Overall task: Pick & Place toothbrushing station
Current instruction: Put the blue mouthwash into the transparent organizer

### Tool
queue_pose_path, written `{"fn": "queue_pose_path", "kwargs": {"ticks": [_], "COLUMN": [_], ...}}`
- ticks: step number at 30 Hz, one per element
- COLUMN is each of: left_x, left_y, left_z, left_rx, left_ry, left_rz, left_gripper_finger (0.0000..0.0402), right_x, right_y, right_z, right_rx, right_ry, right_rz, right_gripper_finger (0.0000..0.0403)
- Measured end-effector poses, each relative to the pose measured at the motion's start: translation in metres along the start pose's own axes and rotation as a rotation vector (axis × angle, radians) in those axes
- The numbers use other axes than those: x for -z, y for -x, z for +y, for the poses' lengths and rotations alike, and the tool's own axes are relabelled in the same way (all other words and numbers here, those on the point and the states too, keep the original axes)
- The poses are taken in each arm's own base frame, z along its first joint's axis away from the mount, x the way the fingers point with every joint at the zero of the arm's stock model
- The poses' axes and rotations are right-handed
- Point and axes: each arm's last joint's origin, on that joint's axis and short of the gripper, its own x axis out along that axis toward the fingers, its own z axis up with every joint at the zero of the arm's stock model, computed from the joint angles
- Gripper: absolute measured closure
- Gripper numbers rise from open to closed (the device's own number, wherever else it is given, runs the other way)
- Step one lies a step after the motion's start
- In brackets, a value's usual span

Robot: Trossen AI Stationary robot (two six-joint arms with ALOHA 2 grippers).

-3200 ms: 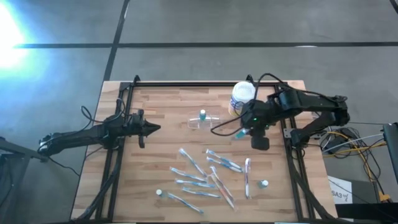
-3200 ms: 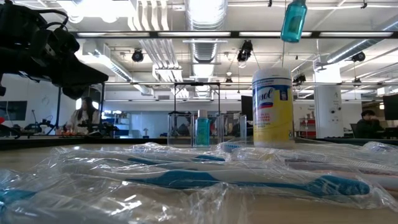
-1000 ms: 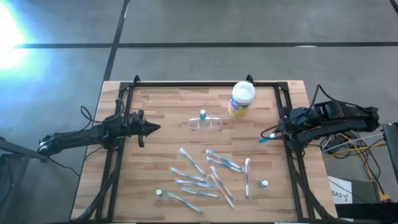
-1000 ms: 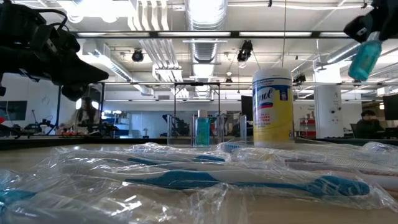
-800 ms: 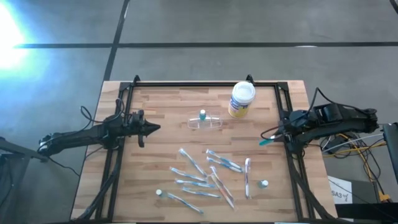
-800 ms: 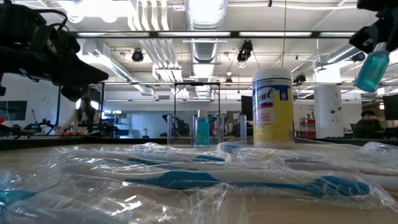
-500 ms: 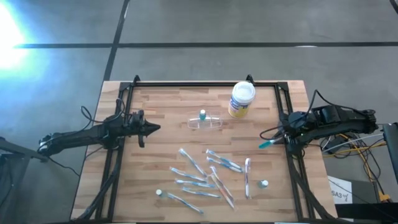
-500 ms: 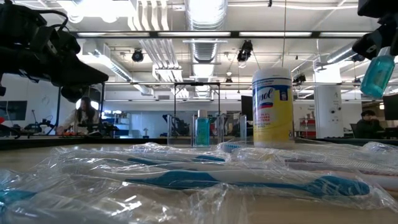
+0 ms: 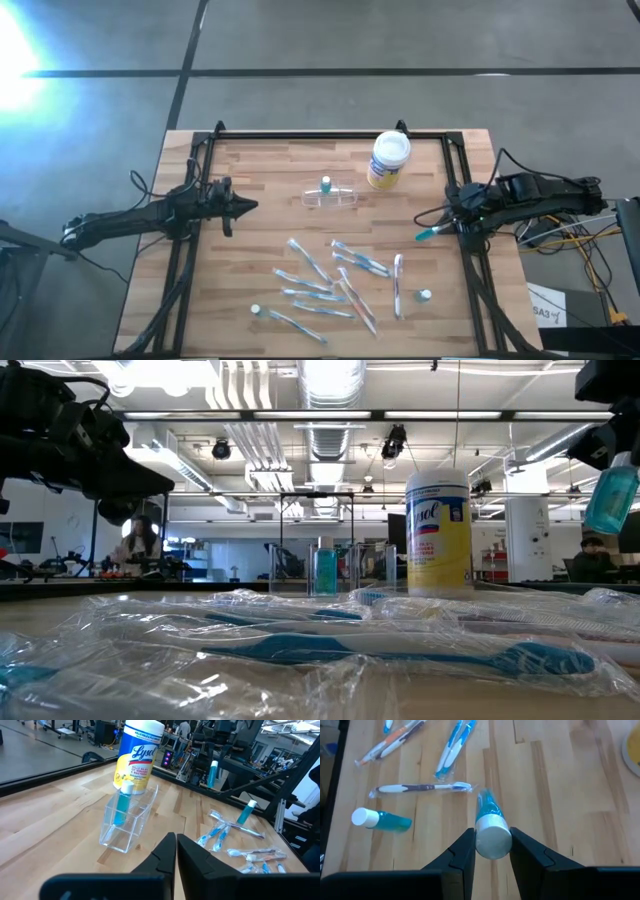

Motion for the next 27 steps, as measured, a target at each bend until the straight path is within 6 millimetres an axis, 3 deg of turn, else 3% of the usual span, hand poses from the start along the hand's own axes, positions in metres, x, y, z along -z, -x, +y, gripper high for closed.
{"fn": "queue_pose_path", "kwargs": {"ticks": [9,13,19,27], "left_x": [0.000,0.000,0.000,0.000], "left_y": [0.000,0.000,0.000,0.000], "left_z": [0.000,0.000,0.000,0.000], "left_rx": [-0.001,-0.001,0.000,-0.001], "left_ry": [0.002,0.002,0.001,-0.002], "left_rz": [0.002,0.003,0.003,0.003], "left_gripper_finger": [0.0385,0.0384,0.0384,0.0386], "right_x": [-0.002,-0.015,-0.054,-0.131], "right_y": [0.001,0.012,0.031,0.037], "right_z": [0.001,0.005,0.017,0.034], "right_rx": [-0.007,-0.014,0.001,0.119], "right_ry": [-0.009,-0.015,0.067,0.197], "right_rz": [-0.016,-0.045,-0.070,-0.013], "right_gripper_finger": [0.0308,0.0308,0.0308,0.0308]}}
